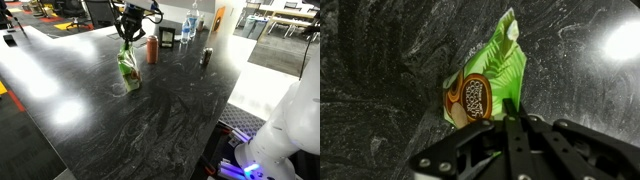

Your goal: Move the green bag forward

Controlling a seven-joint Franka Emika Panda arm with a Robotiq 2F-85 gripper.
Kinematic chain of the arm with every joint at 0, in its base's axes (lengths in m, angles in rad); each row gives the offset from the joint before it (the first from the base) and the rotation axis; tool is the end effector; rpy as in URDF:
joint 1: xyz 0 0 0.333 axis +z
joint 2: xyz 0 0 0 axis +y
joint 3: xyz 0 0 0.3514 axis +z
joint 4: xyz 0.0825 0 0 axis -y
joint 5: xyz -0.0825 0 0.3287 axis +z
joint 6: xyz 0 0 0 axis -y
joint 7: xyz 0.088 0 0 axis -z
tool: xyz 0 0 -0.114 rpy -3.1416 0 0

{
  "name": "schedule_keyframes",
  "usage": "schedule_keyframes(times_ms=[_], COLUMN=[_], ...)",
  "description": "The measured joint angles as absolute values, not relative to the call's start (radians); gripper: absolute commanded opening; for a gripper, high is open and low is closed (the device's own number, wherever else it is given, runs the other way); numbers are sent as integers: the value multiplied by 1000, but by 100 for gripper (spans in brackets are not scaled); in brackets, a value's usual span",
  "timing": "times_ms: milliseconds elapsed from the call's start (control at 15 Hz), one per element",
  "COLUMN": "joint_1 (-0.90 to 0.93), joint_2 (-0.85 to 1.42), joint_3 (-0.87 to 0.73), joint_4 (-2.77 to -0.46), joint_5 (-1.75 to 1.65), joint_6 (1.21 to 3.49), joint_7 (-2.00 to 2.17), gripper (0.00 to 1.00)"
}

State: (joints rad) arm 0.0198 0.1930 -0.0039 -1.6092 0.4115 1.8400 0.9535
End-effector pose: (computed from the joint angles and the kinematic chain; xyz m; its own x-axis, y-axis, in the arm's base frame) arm 0.5805 0.0440 0.5634 0.5135 -0.8011 -0.3075 -0.8566 -0.4577 -0.2382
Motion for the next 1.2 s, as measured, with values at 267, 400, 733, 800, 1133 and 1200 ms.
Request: schedule_keyframes(times_ms=[267,400,733,800,1133,1200], joint_1=[17,15,5,0,-52,-66], joint_2=[186,167,28,-7,-169,-192], joint_3=[-10,-16,-45,-50,-88,-99], joint_4=[-1611,-1618,-1711,-1737,-1894,-1924], joint_5=[411,411,406,404,404,404], joint_6=[1842,1846,1847,1847,1853,1858], joint_7=[953,952,966,973,980,980], gripper=[0,0,0,0,0,0])
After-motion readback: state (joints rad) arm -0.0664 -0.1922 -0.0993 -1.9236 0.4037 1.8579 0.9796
